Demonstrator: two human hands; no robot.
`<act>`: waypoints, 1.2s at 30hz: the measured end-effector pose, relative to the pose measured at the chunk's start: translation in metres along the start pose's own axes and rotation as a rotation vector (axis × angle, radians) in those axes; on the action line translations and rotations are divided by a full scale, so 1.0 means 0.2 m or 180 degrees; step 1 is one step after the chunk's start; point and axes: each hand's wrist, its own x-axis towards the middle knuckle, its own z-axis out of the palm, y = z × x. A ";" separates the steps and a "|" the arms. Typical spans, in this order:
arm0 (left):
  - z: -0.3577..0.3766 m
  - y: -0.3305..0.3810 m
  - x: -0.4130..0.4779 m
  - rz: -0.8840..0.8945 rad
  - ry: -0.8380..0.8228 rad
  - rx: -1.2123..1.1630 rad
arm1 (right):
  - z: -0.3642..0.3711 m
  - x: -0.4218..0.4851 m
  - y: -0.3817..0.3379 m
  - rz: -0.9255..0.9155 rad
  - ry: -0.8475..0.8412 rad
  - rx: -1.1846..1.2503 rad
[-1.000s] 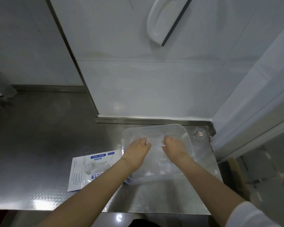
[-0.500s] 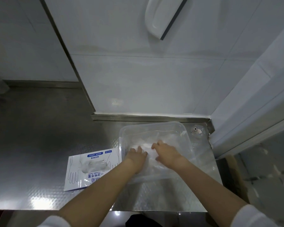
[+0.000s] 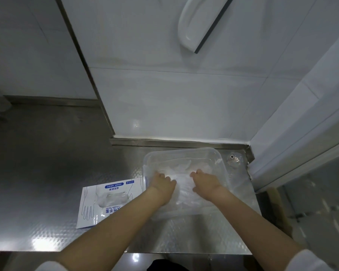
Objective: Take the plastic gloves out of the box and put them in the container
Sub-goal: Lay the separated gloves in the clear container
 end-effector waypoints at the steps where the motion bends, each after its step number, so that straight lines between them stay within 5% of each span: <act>1: -0.04 -0.02 -0.04 0.0008 0.0344 -0.0128 | -0.02 -0.03 -0.03 -0.0063 0.0210 0.0113; 4: -0.11 -0.10 -0.19 -0.0173 0.1568 -0.0875 | -0.09 -0.11 -0.13 -0.0358 0.1000 0.0725; 7: -0.05 -0.24 -0.34 -0.0607 0.2144 -0.1554 | -0.16 -0.20 -0.31 -0.0815 0.1586 0.1238; 12: 0.27 -0.47 -0.50 -0.1658 0.1307 -0.1721 | -0.19 -0.27 -0.61 -0.1573 0.1620 0.1340; 16: 0.49 -0.54 -0.55 -0.1938 0.0446 -0.2144 | -0.11 -0.21 -0.82 -0.1849 0.1266 0.0945; 23: 0.57 -0.52 -0.58 -0.1426 0.0410 -0.2439 | 0.00 -0.08 -0.99 -0.1380 0.0456 0.0289; 36: 0.60 -0.49 -0.60 -0.1406 0.0624 -0.2419 | -0.07 -0.03 -1.04 -0.1116 0.0491 -0.0072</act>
